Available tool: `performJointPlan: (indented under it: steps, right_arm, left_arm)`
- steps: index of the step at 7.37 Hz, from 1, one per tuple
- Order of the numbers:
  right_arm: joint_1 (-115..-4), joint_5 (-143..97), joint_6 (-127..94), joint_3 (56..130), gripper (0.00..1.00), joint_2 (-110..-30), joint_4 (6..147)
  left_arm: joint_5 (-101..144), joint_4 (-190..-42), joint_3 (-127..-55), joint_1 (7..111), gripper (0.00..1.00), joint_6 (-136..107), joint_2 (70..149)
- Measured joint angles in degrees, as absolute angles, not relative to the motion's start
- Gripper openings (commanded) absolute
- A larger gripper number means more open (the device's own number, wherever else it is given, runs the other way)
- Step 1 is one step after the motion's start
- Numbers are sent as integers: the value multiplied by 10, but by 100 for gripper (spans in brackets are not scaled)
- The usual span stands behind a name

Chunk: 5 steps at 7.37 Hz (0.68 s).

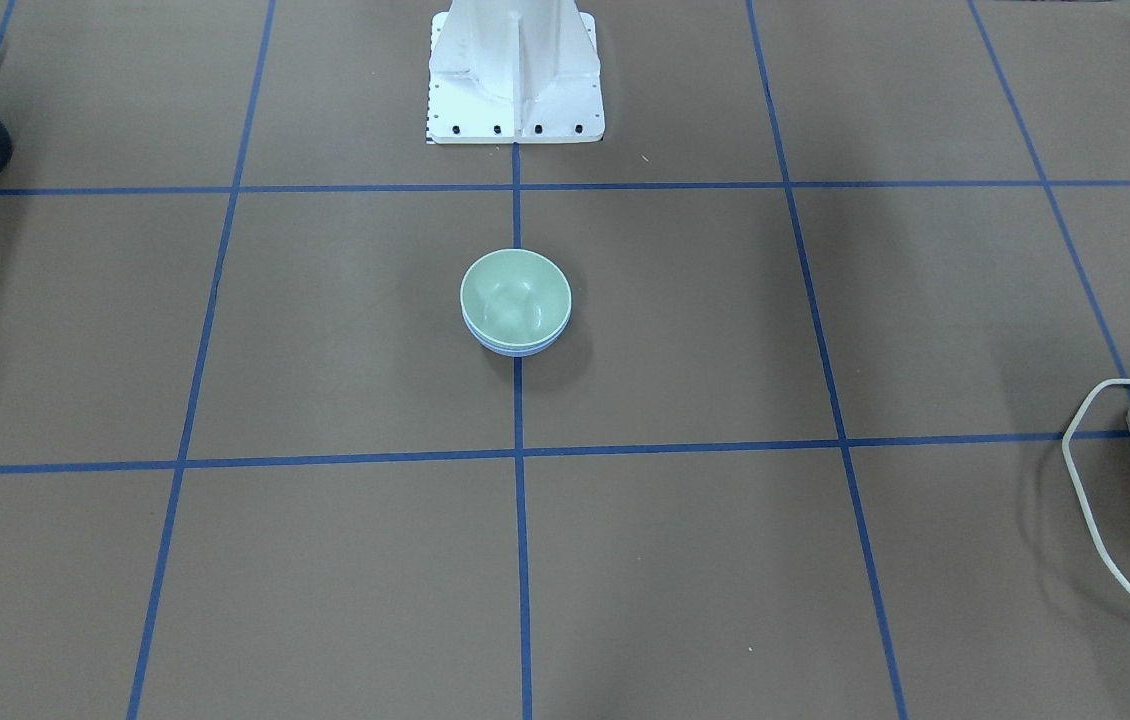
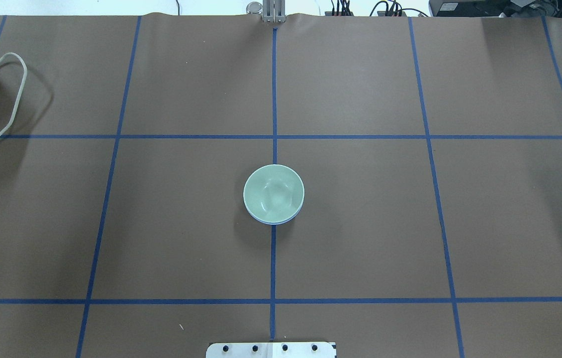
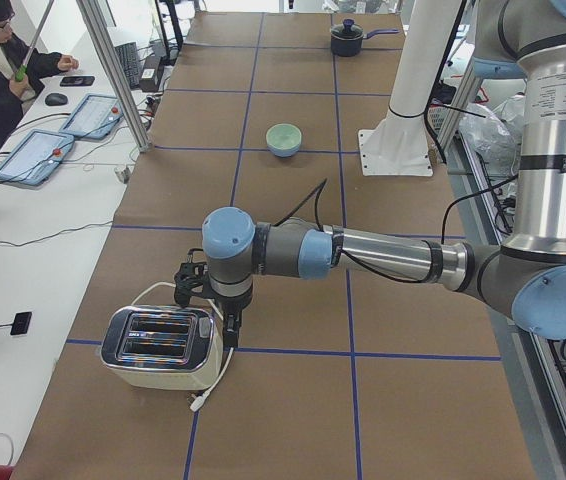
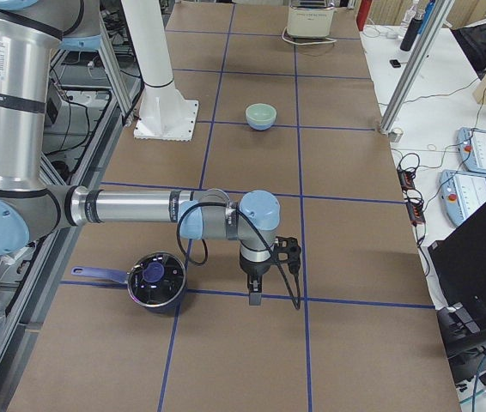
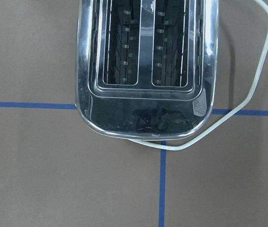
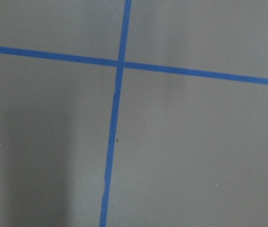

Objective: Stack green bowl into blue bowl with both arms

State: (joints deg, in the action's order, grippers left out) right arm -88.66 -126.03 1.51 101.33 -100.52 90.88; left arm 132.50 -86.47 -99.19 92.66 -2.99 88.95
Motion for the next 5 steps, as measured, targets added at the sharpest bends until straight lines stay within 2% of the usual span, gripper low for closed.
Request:
performJointPlan:
  steps: [5]
  right_arm:
    - [-892,-1260,14,1003,100,-1012,909]
  left_arm:
    - [1323,-864,-993,926,98,-30,883]
